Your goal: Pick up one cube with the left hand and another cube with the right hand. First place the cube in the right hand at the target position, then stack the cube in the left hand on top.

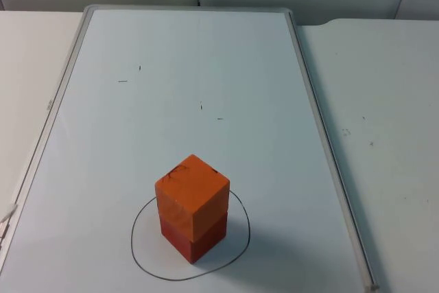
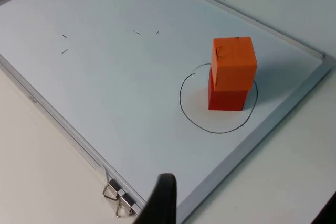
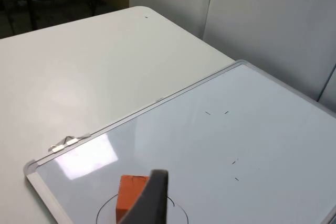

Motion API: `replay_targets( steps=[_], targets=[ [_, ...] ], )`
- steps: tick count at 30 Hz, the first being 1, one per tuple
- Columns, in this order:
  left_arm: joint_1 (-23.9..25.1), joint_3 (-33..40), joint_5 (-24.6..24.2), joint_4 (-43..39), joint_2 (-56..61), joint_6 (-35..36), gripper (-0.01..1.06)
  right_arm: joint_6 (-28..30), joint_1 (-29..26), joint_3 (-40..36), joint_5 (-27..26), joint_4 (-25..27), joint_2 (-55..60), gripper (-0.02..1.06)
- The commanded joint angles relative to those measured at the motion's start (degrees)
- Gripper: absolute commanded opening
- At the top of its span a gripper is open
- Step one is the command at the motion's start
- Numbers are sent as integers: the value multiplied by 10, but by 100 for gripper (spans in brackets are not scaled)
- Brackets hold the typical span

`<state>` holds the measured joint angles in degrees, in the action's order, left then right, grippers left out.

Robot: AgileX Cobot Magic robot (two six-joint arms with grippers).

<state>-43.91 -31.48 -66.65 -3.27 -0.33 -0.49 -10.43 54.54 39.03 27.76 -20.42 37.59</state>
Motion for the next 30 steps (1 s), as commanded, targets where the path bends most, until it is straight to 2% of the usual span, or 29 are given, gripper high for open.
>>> replay_targets(
  steps=[1, 2, 5, 21, 25, 29, 30],
  targets=[
    [-3, 2, 6, 10, 3, -6, 86, -3, -1, -3, -2, -6, 0, 89],
    [-3, 2, 6, 10, 3, -6, 86, -3, -1, -3, -2, -6, 0, 89],
    [-3, 2, 6, 10, 3, -6, 105, -3, -1, -3, -2, -6, 0, 89],
    [-3, 2, 6, 10, 3, -6, 105, -1, -1, -3, 4, -20, 0, 89],
    [25, 2, 8, 10, 3, -6, 105, -1, -1, -3, 4, -33, 0, 89],
    [126, 2, 8, 10, 3, -6, 105, -1, -1, -3, 4, -33, 0, 89],
    [126, 2, 8, 10, 3, -6, 105, -1, -1, -3, 4, -33, 0, 89]
  ],
)
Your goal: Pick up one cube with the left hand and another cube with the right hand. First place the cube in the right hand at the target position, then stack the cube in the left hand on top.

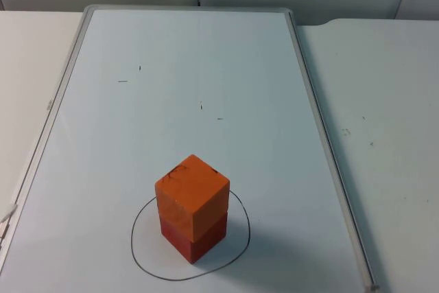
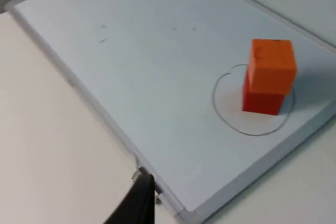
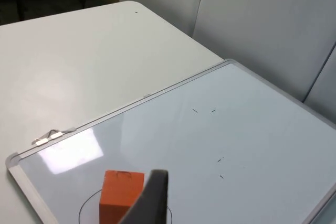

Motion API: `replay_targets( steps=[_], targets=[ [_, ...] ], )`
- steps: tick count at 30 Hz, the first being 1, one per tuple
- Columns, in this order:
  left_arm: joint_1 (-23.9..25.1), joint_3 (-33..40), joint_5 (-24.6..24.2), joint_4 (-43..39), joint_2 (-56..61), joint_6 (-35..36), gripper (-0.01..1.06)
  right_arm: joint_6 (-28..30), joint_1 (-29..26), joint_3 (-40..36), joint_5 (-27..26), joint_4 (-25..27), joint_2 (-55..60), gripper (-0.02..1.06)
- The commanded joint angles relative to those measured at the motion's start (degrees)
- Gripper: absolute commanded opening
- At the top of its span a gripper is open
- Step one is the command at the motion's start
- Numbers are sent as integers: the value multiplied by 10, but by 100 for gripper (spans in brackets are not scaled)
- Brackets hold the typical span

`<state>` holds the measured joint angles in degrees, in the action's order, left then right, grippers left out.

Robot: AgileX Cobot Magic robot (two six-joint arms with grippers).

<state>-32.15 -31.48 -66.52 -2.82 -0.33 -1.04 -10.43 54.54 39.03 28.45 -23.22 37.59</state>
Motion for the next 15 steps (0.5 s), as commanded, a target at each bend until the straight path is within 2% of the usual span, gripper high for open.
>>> replay_targets(
  steps=[1, 4, 5, 8, 9, 13, 15],
  targets=[
    [58, 2, 6, 5, 3, 0, 105, -1, -1, -3, -3, -5, 0, 89],
    [145, 2, 6, 5, 3, 0, 105, -3, -1, -3, -3, -5, 0, 89],
    [145, 2, 6, 5, 3, 0, 105, -3, -1, -3, -3, -5, 0, 89],
    [210, 2, 6, 5, 3, 0, 105, -2, -1, -3, -3, -4, 0, 89],
    [210, 2, 6, 5, 3, 0, 105, -2, -1, -3, -3, -4, 0, 89],
    [275, 2, 6, 5, 3, 0, 105, -2, -1, -3, -3, -3, 0, 89],
    [287, 2, 6, 5, 3, 0, 105, -2, -1, -3, -2, -1, 0, 89]
  ],
)
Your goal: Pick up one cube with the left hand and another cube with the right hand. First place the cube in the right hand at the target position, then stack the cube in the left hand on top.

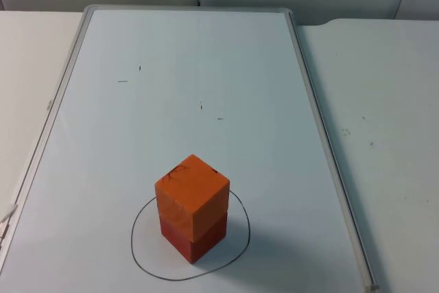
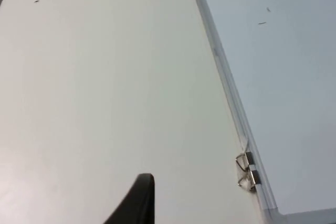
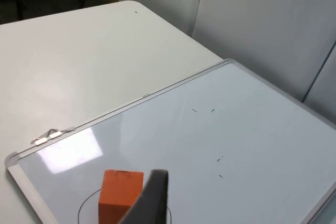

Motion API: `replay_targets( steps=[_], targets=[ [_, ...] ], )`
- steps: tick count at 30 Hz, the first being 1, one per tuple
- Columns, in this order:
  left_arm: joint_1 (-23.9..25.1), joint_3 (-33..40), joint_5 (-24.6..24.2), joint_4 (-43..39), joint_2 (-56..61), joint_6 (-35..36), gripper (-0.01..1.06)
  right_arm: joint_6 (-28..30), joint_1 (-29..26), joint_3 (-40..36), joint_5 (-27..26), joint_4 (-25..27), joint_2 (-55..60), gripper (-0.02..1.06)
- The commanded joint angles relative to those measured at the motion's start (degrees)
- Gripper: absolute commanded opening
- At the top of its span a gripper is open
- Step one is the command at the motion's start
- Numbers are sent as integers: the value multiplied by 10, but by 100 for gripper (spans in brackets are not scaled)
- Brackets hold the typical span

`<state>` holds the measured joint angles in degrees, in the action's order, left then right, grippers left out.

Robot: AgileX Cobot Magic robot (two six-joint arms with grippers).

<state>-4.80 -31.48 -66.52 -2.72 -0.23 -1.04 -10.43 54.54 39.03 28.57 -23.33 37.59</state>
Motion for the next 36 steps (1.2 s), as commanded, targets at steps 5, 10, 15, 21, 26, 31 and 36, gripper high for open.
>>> replay_targets(
  steps=[5, 10, 15, 21, 26, 31, 36],
  targets=[
    [25, 2, 6, 4, 2, 0, 105, -2, -1, -3, 4, 7, -1, 89],
    [25, 2, 6, 4, 2, 0, 105, 0, -1, -3, 32, 14, -11, 89],
    [25, 2, 6, 4, 2, 0, 105, 47, -1, -3, 90, 46, -78, 89],
    [25, 2, 6, 4, 2, 0, 105, 91, -1, -3, 239, 107, -218, 89],
    [25, 2, 6, 4, 2, 0, 105, 138, -1, -3, 306, 168, -301, 89],
    [25, 2, 6, 4, 2, 0, 105, 145, -1, -3, 369, 192, -357, 89],
    [25, 2, 6, 4, 2, 0, 105, 152, -1, -3, 394, 192, -376, 89]
  ],
)
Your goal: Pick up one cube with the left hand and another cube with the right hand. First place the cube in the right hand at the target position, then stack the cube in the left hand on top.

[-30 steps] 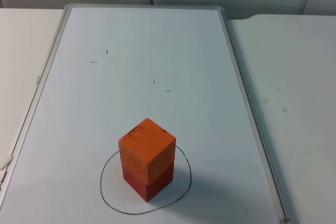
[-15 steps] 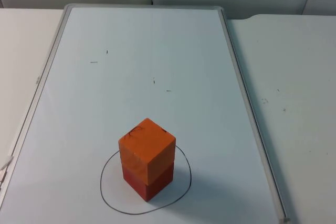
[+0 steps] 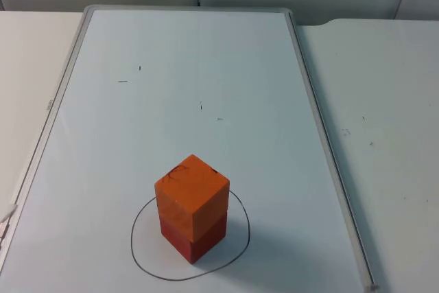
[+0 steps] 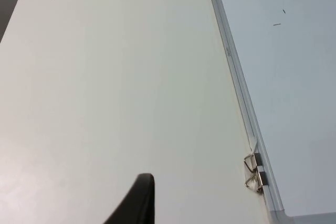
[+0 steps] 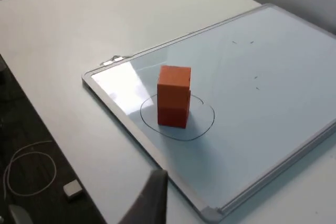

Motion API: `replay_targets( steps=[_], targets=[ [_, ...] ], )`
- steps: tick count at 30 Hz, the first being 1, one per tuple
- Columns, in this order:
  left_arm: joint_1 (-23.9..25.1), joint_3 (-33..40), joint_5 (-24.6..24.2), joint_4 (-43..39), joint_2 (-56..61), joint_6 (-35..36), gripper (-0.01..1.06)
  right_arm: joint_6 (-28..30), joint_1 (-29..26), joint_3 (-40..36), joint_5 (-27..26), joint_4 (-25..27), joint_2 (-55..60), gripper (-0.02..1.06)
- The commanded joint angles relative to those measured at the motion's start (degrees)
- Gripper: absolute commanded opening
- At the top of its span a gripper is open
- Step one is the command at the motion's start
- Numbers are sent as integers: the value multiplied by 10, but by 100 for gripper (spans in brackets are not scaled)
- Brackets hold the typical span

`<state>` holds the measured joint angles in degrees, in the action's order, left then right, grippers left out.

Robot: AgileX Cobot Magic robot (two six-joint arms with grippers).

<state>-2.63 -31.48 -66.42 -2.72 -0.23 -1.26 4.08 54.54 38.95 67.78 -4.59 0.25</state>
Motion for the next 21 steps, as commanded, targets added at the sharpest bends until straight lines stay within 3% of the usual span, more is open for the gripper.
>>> replay_targets(
  steps=[1, 10, 21],
  targets=[
    [3, 2, 5, 4, 2, 2, 105, 7, -1, -2, 8, 3, -3, 89],
    [3, 2, 5, 2, 2, 2, 105, 4, -1, -80, -5, 19, -3, 89],
    [3, 2, 5, 2, 2, 2, 105, -51, -1, -83, -34, 23, -3, 89]
  ],
)
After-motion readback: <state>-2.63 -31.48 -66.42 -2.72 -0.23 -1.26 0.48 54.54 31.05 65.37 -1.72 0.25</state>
